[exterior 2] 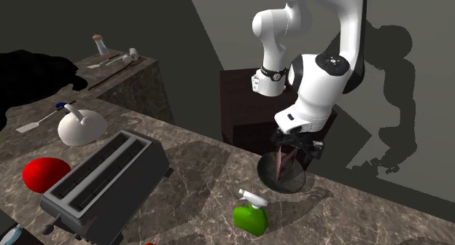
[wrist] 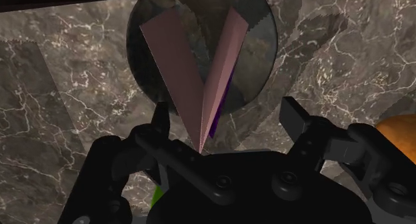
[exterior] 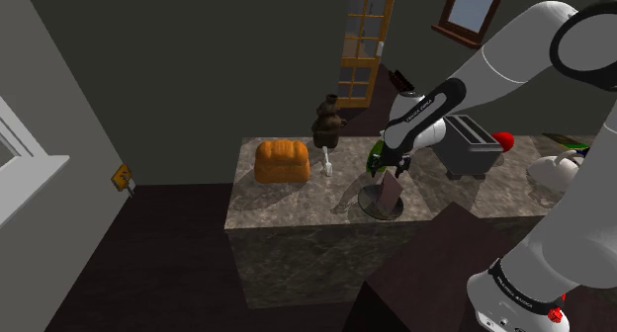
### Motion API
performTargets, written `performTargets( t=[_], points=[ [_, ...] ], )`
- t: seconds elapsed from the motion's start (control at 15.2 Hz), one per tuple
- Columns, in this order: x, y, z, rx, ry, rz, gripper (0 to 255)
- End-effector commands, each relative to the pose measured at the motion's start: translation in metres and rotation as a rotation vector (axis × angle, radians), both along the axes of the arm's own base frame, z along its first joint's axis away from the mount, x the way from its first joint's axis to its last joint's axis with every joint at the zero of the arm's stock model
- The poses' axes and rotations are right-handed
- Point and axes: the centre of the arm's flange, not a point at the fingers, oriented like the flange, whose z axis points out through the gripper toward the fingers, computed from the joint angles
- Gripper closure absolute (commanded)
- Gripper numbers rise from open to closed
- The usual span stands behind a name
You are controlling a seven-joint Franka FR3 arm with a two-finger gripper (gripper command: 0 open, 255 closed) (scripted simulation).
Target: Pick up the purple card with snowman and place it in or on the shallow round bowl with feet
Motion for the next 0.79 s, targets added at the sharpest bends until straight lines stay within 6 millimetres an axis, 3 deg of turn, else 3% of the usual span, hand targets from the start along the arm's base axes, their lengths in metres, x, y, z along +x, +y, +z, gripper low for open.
performTargets(
  t=[0.0,0.2,0.73],
  points=[
    [0.000,0.000,0.013,0.000,0.000,0.000,0],
    [0.001,0.000,0.050,0.000,0.000,0.000,0],
    [0.001,0.000,0.050,0.000,0.000,0.000,0]
  ],
)
